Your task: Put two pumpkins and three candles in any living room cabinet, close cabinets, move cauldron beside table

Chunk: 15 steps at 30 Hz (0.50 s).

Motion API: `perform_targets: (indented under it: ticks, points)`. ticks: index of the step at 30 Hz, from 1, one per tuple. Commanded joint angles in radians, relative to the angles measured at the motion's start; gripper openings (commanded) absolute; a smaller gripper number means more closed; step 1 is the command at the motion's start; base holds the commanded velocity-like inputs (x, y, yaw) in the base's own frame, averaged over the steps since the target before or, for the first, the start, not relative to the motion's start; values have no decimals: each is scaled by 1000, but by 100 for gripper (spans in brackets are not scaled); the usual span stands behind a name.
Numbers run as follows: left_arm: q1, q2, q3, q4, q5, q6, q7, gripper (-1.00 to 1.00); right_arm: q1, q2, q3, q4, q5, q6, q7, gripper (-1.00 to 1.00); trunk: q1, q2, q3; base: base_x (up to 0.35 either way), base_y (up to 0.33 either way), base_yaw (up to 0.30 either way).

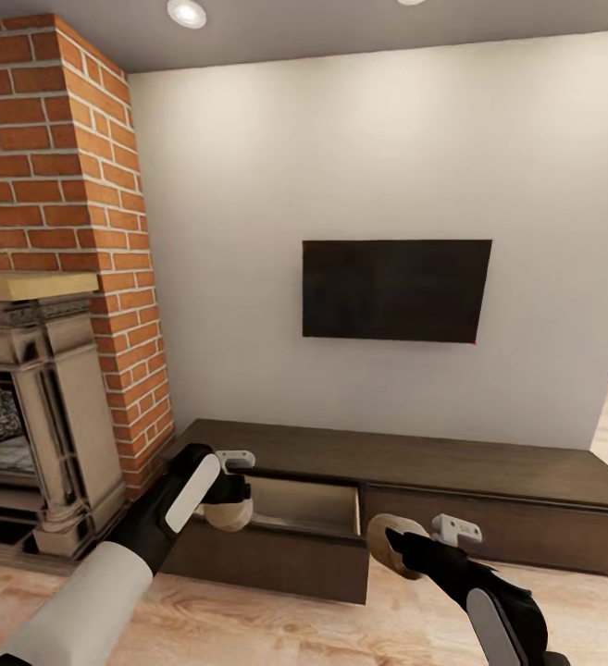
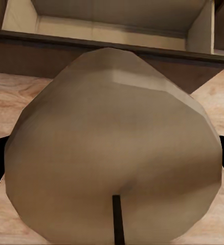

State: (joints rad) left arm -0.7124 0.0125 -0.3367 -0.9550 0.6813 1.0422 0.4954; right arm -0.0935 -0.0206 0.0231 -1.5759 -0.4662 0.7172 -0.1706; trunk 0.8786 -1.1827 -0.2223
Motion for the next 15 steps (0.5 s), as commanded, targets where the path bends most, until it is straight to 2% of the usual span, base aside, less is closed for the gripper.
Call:
perform_targets:
  ticks: [1, 4, 6, 7, 8, 9, 10, 12, 15]
  points:
    - [-1, 1, -4, -2, 9, 1, 10, -100, -1, 0, 1, 0, -18, 3, -12, -100, 1, -1, -1, 230, 254, 0]
    - [-1, 1, -3, -7, 9, 1, 11, -100, -20, 0, 3, 33, -58, 16, -31, -100, 1, -1, -1, 231, 250, 0]
    - [-1, 0, -3, -5, 9, 1, 11, -100, -125, 5, 6, 115, -93, 71, -87, -100, 1, -1, -1, 239, 242, 0]
    - [-1, -1, -3, -3, 9, 1, 11, -100, -158, 11, 7, 148, -98, 89, -108, -100, 1, -1, -1, 245, 238, 0]
    - [-2, -1, -3, -2, 8, 1, 12, -100, -225, 31, 7, 226, -105, 117, -153, -100, 1, -1, -1, 250, 235, 0]
    - [-2, -2, -4, -3, 8, 1, 12, -100, -258, 43, 6, 265, -107, 127, -176, -100, 1, -1, -1, 252, 234, 0]
    - [-3, -2, -4, -6, 8, 2, 12, -100, -321, 63, 6, 340, -111, 142, -222, -100, 1, -1, -1, 255, 231, 0]
    - [-3, -2, -5, -6, 8, 2, 12, -100, -399, 82, 5, 426, -114, 157, -273, -100, 1, -1, -1, 258, 227, 0]
    - [-6, -5, -5, -1, 4, 0, 13, -100, -465, 93, 3, 520, -117, 167, -306, -100, 1, -1, -1, 265, 217, 0]
